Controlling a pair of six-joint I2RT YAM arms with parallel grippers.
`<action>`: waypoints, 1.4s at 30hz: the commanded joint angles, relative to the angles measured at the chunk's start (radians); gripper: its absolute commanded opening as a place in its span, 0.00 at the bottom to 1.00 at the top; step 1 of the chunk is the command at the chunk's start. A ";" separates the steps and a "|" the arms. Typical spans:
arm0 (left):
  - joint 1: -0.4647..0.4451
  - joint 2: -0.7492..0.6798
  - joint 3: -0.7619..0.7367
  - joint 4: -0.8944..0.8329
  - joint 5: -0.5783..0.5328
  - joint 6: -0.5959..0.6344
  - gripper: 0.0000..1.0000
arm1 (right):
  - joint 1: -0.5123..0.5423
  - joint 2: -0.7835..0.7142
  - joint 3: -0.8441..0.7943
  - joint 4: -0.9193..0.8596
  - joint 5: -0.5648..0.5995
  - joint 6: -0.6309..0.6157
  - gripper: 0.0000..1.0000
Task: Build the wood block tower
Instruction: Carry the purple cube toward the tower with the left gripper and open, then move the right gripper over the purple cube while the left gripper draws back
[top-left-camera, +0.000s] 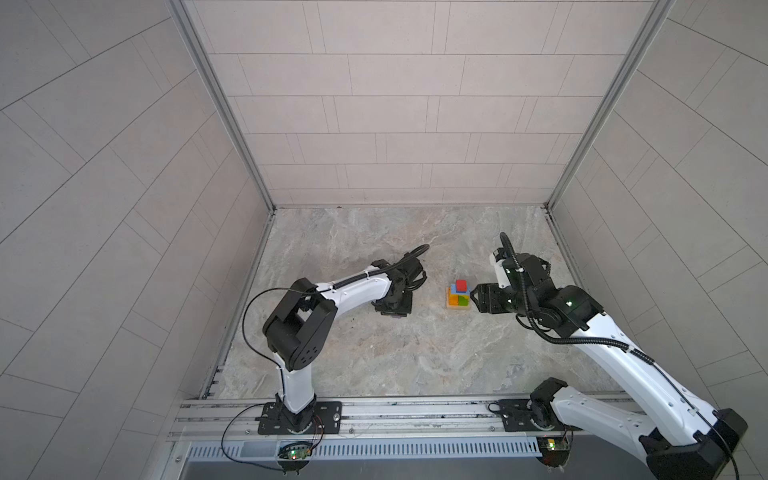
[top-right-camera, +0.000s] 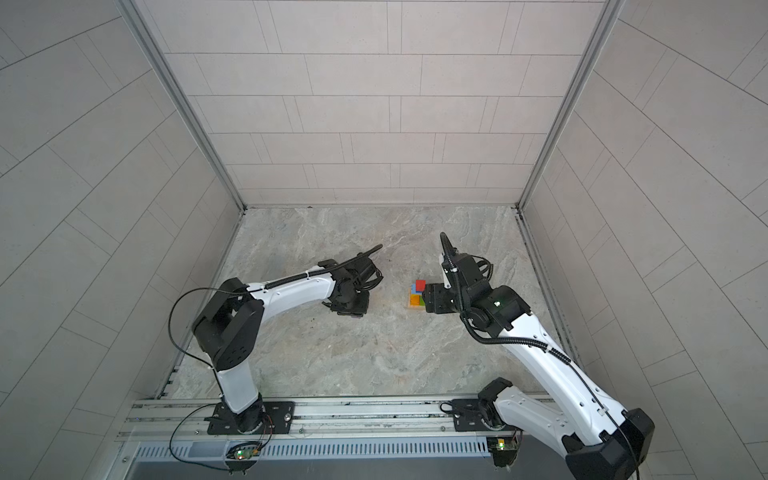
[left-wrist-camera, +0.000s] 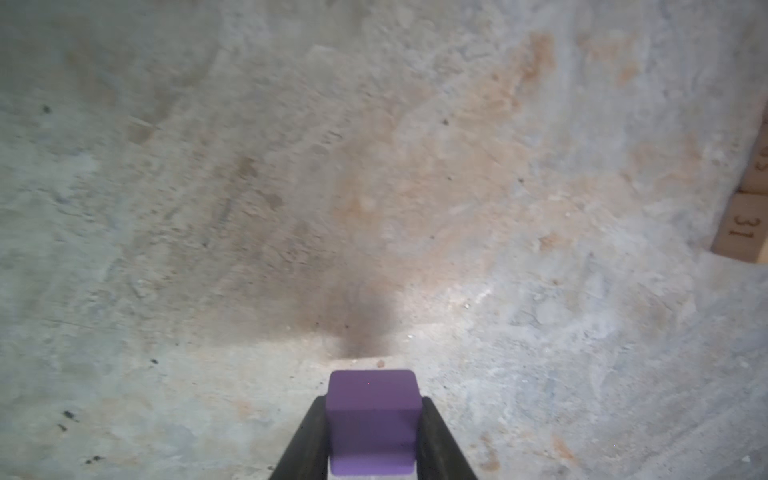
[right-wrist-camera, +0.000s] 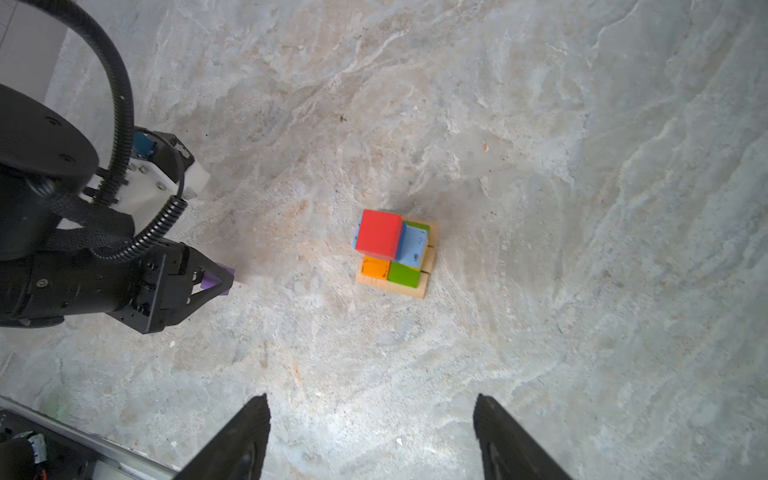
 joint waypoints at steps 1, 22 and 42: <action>-0.030 0.020 0.020 0.004 -0.031 -0.047 0.35 | -0.003 -0.059 -0.030 -0.074 0.038 0.009 0.79; -0.091 -0.005 -0.007 0.031 -0.061 -0.032 0.62 | 0.223 -0.119 -0.251 0.032 0.017 0.146 0.78; 0.286 -0.376 -0.100 -0.111 0.135 0.238 0.77 | 0.356 0.348 -0.014 0.222 -0.073 -0.173 0.75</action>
